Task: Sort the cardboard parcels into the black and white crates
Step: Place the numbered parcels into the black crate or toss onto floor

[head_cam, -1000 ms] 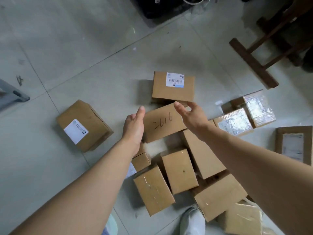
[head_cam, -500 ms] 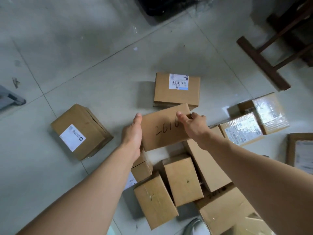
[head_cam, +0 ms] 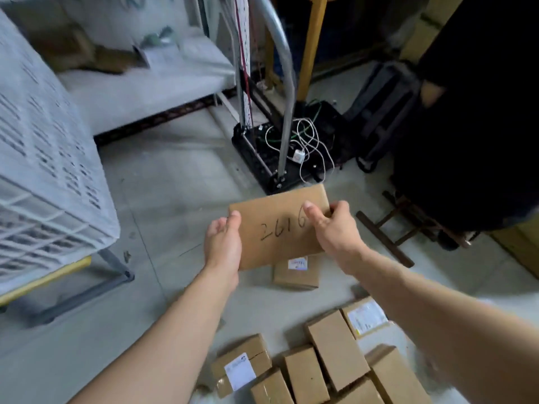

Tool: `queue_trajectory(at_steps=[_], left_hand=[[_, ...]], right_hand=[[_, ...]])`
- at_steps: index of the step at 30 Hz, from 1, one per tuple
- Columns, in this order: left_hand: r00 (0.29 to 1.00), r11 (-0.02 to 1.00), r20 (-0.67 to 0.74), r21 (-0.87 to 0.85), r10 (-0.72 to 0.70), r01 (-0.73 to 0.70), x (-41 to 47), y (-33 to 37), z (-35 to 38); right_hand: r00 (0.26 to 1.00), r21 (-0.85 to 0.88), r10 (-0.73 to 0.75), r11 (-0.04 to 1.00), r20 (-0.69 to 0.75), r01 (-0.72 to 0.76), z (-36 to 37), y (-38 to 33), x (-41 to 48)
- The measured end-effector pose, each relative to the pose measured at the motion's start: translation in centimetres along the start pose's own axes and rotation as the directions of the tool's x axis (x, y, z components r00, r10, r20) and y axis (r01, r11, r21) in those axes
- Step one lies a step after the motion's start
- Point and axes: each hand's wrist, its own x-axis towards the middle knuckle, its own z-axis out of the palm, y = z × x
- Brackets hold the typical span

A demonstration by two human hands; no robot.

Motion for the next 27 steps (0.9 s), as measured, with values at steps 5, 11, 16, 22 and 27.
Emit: queue_trajectory(at_steps=[5, 11, 16, 22, 27], left_hand=[[0.979, 0.979, 0.055, -0.056, 0.199, -0.196, -6.6, 14.9, -3.4], [0.937, 0.937, 0.074, -0.101, 0.342, -0.335, -14.2, 27.2, -9.9], [0.911, 0.909, 0.046, -0.112, 0.409, -0.402, -19.3, 32.8, -15.6], [0.858, 0.846, -0.091, -0.142, 0.505, -0.513, -25.3, 33.8, -23.1], [0.837, 0.829, -0.303, -0.200, 0.455, -0.523, -28.7, 31.7, -28.6]], right_hand=[[0.988, 0.048, -0.144, 0.988, -0.057, 0.147, -4.0, -14.7, -6.1], [0.953, 0.102, -0.281, 0.951, -0.113, 0.292, -5.6, -26.6, -15.3], [0.933, 0.228, -0.348, 0.905, -0.090, 0.359, -4.5, -32.0, -21.3], [0.887, 0.315, -0.457, 0.852, 0.061, 0.418, -2.0, -35.7, -27.4], [0.822, 0.307, -0.538, 0.827, 0.187, 0.472, 1.1, -36.5, -31.1]])
